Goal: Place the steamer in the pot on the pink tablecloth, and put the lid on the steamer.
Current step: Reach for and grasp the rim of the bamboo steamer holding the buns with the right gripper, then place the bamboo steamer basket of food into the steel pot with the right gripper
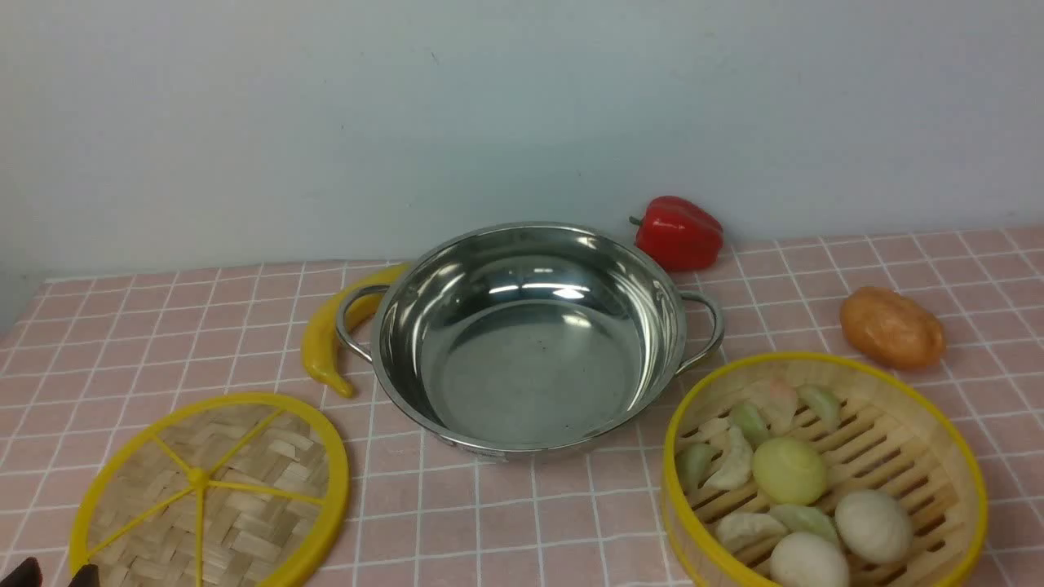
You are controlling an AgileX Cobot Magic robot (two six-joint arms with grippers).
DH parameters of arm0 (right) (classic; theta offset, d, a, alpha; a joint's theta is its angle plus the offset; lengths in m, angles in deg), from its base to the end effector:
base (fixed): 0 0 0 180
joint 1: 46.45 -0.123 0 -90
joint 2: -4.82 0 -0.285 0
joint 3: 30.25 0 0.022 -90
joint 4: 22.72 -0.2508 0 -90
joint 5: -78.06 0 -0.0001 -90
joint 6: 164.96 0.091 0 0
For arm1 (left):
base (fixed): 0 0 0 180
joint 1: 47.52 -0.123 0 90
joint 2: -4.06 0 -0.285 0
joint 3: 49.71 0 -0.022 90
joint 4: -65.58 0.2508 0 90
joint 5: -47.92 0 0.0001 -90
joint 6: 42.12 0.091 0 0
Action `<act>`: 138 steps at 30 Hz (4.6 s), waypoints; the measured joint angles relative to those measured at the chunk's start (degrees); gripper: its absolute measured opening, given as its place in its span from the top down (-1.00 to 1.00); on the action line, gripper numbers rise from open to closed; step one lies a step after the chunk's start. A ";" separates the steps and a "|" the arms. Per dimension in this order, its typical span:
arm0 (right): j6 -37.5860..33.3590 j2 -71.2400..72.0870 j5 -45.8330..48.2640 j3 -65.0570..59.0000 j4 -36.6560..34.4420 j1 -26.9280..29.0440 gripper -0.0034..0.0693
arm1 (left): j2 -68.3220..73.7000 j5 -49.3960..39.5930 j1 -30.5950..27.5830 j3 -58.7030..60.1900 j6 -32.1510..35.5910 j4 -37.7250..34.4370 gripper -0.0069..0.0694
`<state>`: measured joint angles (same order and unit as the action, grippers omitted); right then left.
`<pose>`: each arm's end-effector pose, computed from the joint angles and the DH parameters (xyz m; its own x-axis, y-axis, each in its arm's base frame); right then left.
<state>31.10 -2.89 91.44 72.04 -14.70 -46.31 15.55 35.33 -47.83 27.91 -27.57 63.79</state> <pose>0.0557 -0.0031 0.1894 -0.1443 0.1439 -0.9790 0.0557 0.9890 0.1371 0.0602 -0.0003 0.1871 -0.1974 0.2205 -0.9552 0.0461 0.9754 0.2157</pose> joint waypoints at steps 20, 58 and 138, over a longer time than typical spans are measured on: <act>0.00 0.00 0.00 0.00 0.00 0.00 0.24 | 0.00 0.00 0.00 0.00 0.00 0.00 0.19; -3.09 -14.99 -36.35 36.40 -16.92 -0.05 0.23 | 11.30 34.36 0.00 -34.31 -26.74 2.22 0.19; -13.17 -90.10 57.40 83.84 -14.58 -12.22 0.75 | 63.74 -37.90 0.00 -43.58 -27.53 10.76 0.19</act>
<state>17.93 -92.99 148.84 155.88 -29.28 -58.53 79.29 -2.58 -47.83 -15.66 -55.11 74.54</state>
